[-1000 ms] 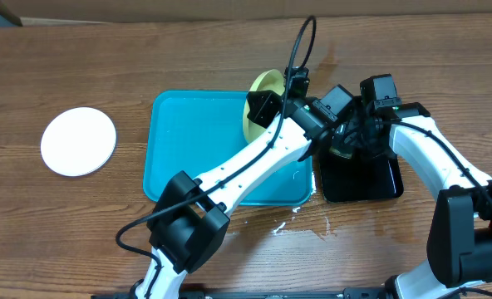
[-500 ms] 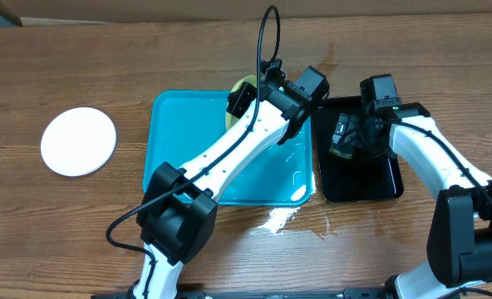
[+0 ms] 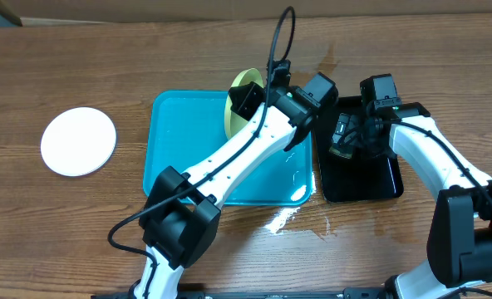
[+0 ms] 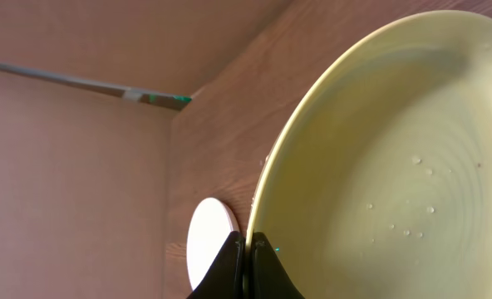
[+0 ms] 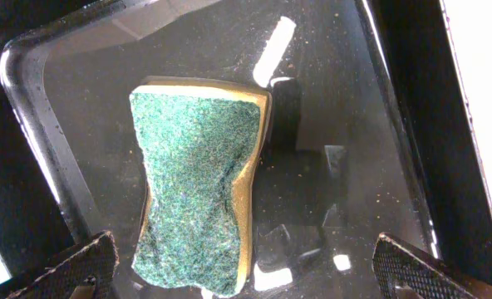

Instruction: Clean dirty plates on tray and stack at the side

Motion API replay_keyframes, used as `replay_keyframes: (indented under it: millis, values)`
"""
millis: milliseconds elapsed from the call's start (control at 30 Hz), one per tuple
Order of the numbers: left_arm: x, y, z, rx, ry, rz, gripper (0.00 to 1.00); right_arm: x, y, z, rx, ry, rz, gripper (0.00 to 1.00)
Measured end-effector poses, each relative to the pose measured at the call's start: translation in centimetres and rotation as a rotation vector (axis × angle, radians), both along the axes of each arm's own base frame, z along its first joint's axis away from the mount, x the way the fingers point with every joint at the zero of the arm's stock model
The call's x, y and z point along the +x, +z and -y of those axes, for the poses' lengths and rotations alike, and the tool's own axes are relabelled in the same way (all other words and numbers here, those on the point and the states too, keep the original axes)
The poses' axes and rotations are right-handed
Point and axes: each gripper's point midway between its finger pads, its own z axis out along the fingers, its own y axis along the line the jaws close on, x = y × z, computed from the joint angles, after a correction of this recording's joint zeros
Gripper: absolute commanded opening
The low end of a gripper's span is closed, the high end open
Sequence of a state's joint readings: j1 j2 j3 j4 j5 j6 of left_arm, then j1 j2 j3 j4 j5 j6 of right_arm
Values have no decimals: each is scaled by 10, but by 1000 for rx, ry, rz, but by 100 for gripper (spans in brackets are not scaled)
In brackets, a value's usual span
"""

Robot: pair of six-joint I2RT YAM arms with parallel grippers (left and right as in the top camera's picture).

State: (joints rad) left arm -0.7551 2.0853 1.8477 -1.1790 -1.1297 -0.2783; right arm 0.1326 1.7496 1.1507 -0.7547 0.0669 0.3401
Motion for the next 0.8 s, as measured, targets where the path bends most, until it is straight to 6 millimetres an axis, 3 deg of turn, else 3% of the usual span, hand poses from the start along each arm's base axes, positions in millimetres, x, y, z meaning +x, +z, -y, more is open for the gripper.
replay_keyframes:
  millis: [233, 367, 600, 800]
  values:
    - [-7, 5, 18, -51, -2, 89, 4, 1, 0, 0, 1, 0, 6, 100]
    - [-11, -4, 25, -80, 1, 130, 4, 2, 0, 0, 1, 0, 7, 100]
    - [-15, -27, 2, 29, 32, 196, 4, 2, 0, 0, 1, 0, 6, 100]
    - [-12, -29, -14, 66, 64, 222, 4, 2, 0, 0, 1, 0, 7, 100]
